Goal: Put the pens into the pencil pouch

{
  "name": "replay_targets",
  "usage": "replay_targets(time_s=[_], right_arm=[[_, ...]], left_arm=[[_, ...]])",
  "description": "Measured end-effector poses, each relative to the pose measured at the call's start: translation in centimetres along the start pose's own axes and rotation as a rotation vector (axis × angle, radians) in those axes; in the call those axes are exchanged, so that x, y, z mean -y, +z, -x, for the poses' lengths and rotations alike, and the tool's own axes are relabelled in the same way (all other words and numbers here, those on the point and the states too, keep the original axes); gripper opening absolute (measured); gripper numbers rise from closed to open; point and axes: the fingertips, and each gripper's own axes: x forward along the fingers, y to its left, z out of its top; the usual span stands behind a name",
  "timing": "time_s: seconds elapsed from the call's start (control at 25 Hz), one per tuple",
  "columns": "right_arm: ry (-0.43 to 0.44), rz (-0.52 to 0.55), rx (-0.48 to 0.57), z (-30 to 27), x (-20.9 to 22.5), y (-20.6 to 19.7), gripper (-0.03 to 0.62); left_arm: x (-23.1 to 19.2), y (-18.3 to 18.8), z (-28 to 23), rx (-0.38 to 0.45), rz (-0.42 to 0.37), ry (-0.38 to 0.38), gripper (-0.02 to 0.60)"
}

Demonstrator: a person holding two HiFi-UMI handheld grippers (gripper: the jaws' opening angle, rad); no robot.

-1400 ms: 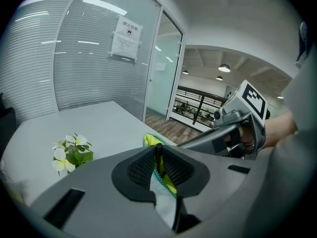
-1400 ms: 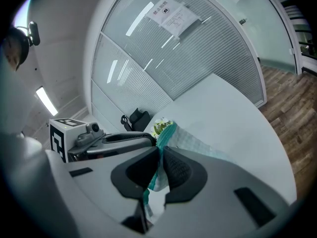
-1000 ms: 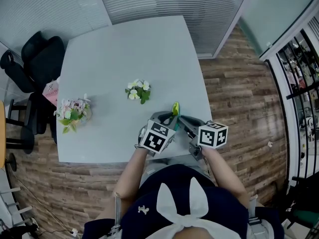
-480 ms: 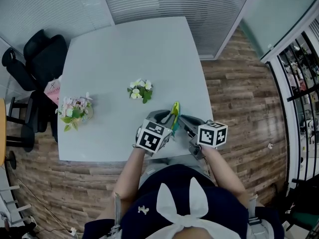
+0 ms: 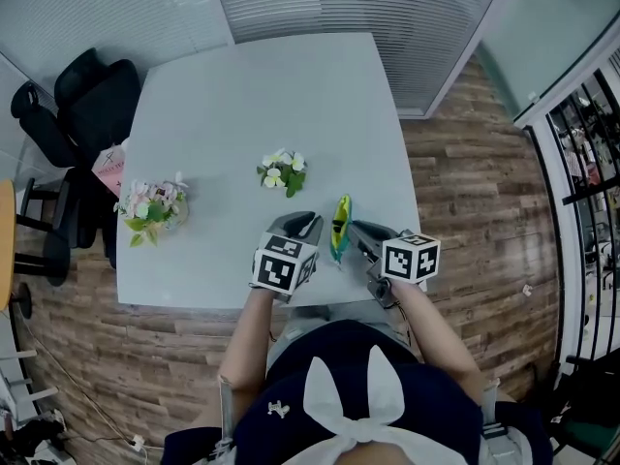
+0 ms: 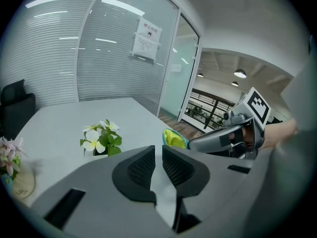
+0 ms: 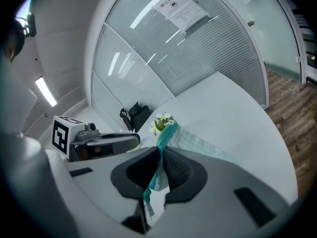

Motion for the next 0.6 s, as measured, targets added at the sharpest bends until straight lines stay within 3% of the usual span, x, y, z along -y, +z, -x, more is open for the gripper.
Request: replay_targets(time_s=[0.6], right_arm=[[-0.078, 0.203, -0.189, -4.9, 0.9, -4.0, 0.038]], left_arm=[[-2.3, -3.7, 1.9, -0.05, 0.066, 0.07, 0.035]])
